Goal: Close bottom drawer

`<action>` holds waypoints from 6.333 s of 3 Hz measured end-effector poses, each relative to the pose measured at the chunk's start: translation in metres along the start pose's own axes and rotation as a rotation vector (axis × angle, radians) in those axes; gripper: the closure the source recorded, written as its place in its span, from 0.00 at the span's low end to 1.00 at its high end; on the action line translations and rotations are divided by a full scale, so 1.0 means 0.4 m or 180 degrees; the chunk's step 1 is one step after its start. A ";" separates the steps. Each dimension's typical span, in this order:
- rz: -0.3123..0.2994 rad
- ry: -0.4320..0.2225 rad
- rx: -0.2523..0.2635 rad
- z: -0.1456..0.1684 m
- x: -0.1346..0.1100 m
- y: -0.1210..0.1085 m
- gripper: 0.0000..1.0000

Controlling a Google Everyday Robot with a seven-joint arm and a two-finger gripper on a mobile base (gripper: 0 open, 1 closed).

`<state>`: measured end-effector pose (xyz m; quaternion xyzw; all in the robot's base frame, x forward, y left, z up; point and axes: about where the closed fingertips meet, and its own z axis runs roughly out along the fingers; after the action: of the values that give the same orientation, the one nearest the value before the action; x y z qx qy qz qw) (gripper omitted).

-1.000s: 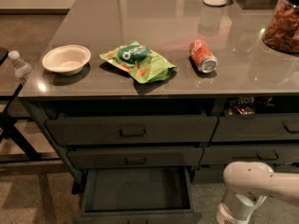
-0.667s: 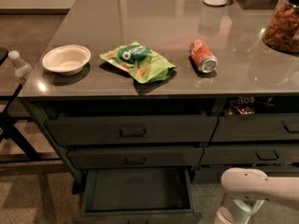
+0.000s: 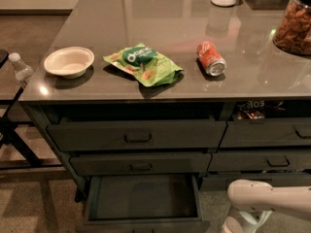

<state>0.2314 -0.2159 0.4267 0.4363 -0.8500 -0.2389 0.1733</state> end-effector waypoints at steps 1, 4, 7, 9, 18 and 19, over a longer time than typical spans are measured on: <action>-0.0058 -0.0041 -0.0187 0.130 -0.043 -0.028 1.00; -0.0062 -0.0201 -0.0426 0.295 -0.123 -0.090 1.00; 0.0120 -0.0803 -0.0538 0.418 -0.263 -0.288 1.00; 0.0181 -0.0897 -0.0500 0.434 -0.281 -0.310 1.00; 0.0359 -0.1642 0.0205 0.348 -0.433 -0.460 1.00; 0.0380 -0.1674 0.0379 0.352 -0.451 -0.474 1.00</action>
Offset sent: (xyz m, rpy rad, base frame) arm 0.0074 0.0772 -0.1412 0.1483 0.0348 0.0025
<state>0.3865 -0.1270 0.1893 0.3179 -0.9026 -0.2829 -0.0654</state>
